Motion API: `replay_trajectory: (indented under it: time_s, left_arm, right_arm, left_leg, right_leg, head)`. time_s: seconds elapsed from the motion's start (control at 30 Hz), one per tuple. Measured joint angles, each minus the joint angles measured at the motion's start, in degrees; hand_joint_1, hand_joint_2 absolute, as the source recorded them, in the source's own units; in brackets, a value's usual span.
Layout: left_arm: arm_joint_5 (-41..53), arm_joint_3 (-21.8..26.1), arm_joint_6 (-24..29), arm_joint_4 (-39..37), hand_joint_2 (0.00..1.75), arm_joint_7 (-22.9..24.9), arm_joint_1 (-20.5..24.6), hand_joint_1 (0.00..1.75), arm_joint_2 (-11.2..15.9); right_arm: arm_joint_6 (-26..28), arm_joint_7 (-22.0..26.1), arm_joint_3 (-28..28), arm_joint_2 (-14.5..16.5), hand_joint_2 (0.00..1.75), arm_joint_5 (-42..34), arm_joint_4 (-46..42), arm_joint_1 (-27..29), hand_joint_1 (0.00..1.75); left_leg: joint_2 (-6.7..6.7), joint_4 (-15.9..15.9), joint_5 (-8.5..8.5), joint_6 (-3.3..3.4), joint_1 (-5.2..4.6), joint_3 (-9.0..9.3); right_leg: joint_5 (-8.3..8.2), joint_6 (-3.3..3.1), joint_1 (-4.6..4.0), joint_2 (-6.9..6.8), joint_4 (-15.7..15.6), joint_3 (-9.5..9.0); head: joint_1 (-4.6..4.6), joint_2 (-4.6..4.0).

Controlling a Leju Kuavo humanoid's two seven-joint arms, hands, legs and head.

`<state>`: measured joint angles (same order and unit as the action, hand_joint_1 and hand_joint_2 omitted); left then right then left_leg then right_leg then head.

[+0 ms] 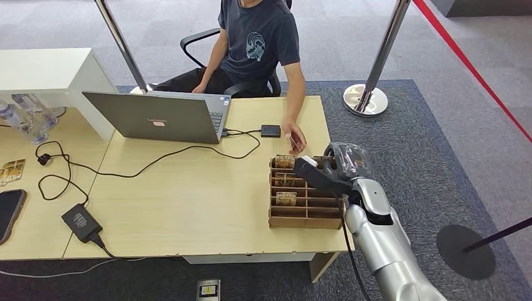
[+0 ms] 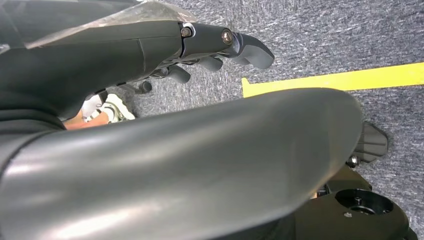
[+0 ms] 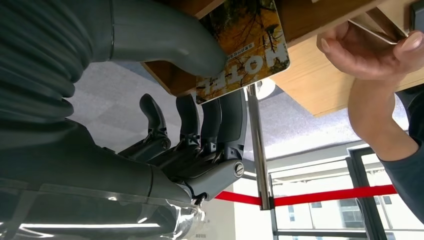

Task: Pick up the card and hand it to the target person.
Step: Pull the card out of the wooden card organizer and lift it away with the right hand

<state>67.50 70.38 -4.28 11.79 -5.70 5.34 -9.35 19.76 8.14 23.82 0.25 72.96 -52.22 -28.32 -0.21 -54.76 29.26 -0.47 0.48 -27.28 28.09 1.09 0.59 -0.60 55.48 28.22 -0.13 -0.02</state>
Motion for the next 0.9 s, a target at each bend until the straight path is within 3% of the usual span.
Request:
replay_trajectory:
  time_s: [0.3, 0.9]
  left_arm:
    - [0.19, 0.0, 0.0, -0.01, 0.0, 0.0, 0.0, 0.0, 0.0]
    - [0.48, 0.0, 0.0, -0.01, 0.0, -0.11, 0.0, 0.0, 0.0]
  right_arm:
    - [0.53, 0.23, -0.4, -0.1, 1.75, 0.07, 0.0, 0.14, 1.74]
    - [0.95, 0.96, -0.51, -0.34, 1.75, 0.07, -0.28, 0.35, 1.75]
  left_leg:
    - [0.0, 0.0, -0.03, -0.01, 0.0, 0.01]
    - [0.0, 0.0, -0.07, -0.01, 0.0, -0.01]
  right_leg:
    - [-0.03, -0.03, 0.0, 0.0, 0.0, -0.01]
    - [-0.05, 0.0, 0.0, 0.0, 0.0, 0.0]
  head:
    - [0.0, 0.0]
    - [0.0, 0.0]
